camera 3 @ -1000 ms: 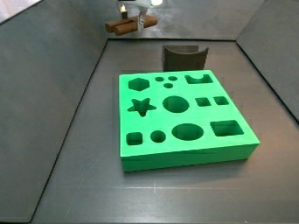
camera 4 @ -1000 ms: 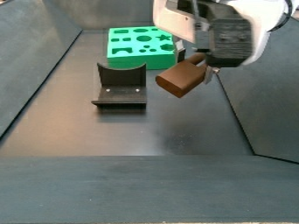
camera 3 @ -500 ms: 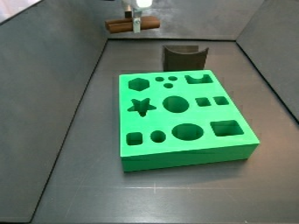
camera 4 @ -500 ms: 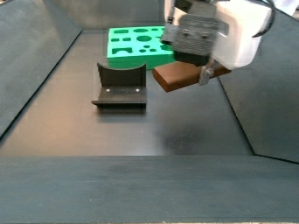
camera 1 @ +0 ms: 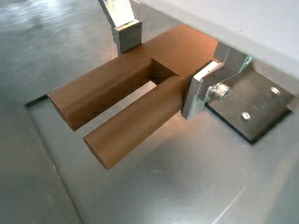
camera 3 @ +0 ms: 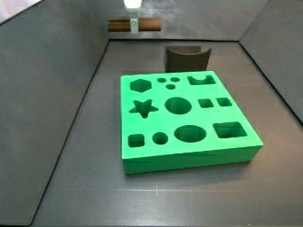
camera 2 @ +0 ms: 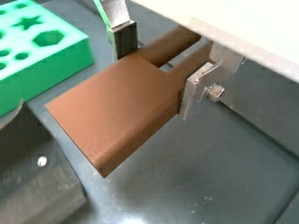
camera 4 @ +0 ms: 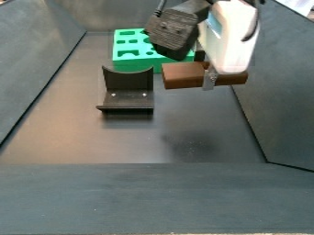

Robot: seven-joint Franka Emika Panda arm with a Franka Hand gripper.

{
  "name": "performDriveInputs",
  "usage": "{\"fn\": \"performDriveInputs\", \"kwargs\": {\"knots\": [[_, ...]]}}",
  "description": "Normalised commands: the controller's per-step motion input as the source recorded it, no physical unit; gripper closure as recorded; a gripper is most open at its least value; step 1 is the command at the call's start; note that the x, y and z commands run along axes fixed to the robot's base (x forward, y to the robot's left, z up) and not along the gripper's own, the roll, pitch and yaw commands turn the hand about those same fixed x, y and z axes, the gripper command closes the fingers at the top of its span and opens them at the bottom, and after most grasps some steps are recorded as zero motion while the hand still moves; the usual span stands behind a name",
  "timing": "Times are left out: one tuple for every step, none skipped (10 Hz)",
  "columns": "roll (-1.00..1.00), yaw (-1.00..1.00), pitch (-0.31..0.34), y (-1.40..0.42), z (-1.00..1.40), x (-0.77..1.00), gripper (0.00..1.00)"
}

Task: Pick up the square-circle object. Move up. Rotate the square-circle object. Place the square-circle object on the fixture. Regrasp the square-circle object. Move to above the board. Insert the square-circle object.
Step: Rotate the square-circle object.

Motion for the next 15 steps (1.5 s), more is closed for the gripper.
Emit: {"fn": "performDriveInputs", "kwargs": {"knots": [[0.0, -1.0, -0.008, 0.01, -0.01, 0.03, 1.0], [0.0, -1.0, -0.008, 0.02, -0.01, 0.03, 1.0], [0.0, -1.0, -0.008, 0.02, -0.01, 0.03, 1.0], [0.0, -1.0, -0.009, 0.02, -0.01, 0.03, 1.0], [0.0, -1.0, -0.009, 0.02, -0.01, 0.03, 1.0], [-0.01, -1.0, -0.01, 0.02, -0.01, 0.03, 1.0], [-0.01, -1.0, -0.01, 0.02, -0.01, 0.03, 1.0], [-0.01, -1.0, -0.011, 0.02, -0.01, 0.03, 1.0], [-0.01, -1.0, -0.011, 0.02, -0.01, 0.03, 1.0], [-0.01, -1.0, -0.012, 0.02, -0.01, 0.03, 1.0], [-0.01, -1.0, -0.013, 0.02, -0.01, 0.03, 1.0], [-0.01, -1.0, -0.014, 0.02, -0.01, 0.03, 1.0], [-0.01, -1.0, -0.015, 0.02, -0.01, 0.03, 1.0], [-0.01, -1.0, -0.017, 0.02, -0.01, 0.03, 1.0], [-0.01, -1.0, -0.018, 0.02, -0.01, 0.03, 1.0]]}}
